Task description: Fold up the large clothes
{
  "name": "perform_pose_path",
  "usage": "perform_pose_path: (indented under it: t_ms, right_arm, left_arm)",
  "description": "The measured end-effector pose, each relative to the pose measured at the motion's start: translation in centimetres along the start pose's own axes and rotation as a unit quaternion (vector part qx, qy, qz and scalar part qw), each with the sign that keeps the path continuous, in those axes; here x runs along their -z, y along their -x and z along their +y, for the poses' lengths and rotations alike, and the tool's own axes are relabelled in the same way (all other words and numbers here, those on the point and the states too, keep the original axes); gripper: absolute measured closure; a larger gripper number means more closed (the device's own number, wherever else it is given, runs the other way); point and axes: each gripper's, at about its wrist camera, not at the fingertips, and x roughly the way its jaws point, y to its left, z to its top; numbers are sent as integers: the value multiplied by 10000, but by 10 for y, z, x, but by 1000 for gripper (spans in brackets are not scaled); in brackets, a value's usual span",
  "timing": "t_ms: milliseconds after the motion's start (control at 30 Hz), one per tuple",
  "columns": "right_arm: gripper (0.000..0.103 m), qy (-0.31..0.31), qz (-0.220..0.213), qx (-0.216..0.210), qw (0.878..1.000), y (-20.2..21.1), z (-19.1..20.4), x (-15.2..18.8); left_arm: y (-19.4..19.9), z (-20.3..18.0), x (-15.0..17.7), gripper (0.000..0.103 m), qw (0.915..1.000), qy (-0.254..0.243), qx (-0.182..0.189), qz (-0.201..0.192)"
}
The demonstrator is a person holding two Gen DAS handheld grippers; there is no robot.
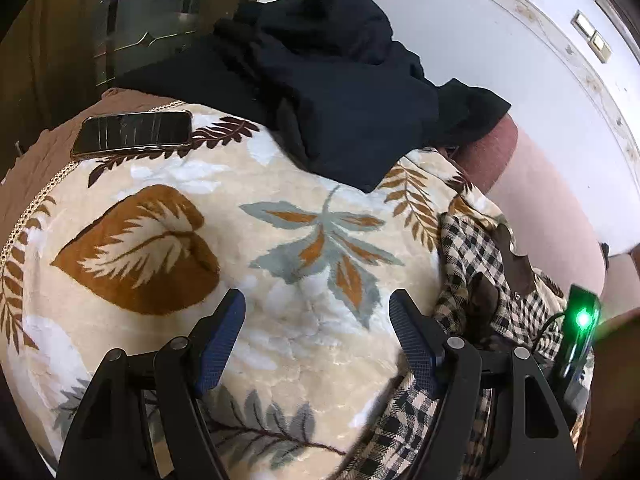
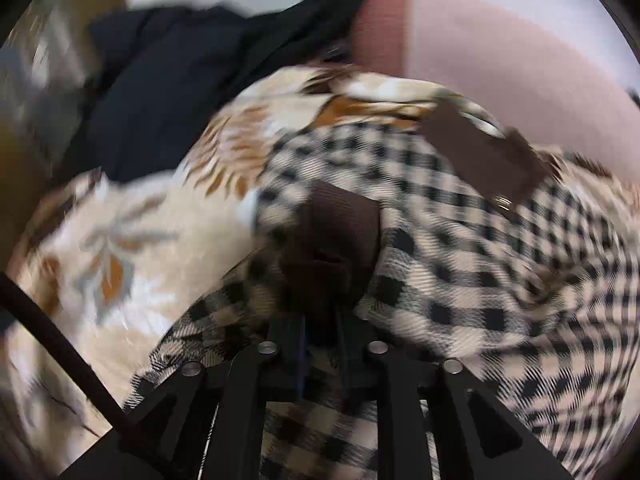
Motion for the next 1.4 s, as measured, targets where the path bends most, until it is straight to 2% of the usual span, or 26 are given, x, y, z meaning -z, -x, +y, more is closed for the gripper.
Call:
perform_pose_path:
  t_ms: [133,233,333,467,533,633,733,867,933,1067,1100,1167,1267,1400]
  right_arm:
    - [82,364,142,-947,9947,3,30,6]
    - [75,277,50,-1113,9934,19,22,11]
    - [75,-209,-204,-943,9951,44,-22,12]
    - [75,-838,-519,-325,9946,77,-97,14]
    - [75,-1022,-468,-133,9936,79,-121,16]
    - [79,-1188,-224,-66,9926,70,-143,27]
    - [79,-1156,37,15,9933,45,-147,26]
    - [79,-1359,364,313,9896,-3,-156,7]
    - [79,-1421,370,490,9879,-19,-159,-9]
    - [71,-1284,518,917,9861,-32,-159,-35]
    - [70,-1249,474,1004,9859,-29,-158,-39]
    - [70,-1124,102,1167,9867,-11,-150,-47]
    - [69,-1052,-237,843,9906,13,-132,-48]
    - [69,-808,-224,116,9964,23,-94,-41]
  left_arm:
    - [-3,1,-1,30,10000,18,-58,6]
    - [-6,-2,0,30,10000,-32,-46,48]
    - [-5,-7,2,30,9999,-119,-19,49]
    - [-7,-15,6,30,9998,-193,62,80]
    - [-11,-22,9,30,9995,-282,59,116]
    - [-14,-30,12,30,9991,-384,69,151]
    - [-18,-39,16,30,9985,-522,33,166]
    - [-25,-47,20,30,9973,-686,-24,244]
    - [-27,-49,21,30,9971,-721,-33,245]
    - [-29,-51,21,30,9963,-820,-29,259]
    - [-30,-51,21,30,9963,-814,-13,278]
    - [-30,-50,20,30,9964,-790,5,292]
    - [-28,-48,18,30,9970,-723,31,262]
    - [-22,-46,17,30,9973,-706,57,207]
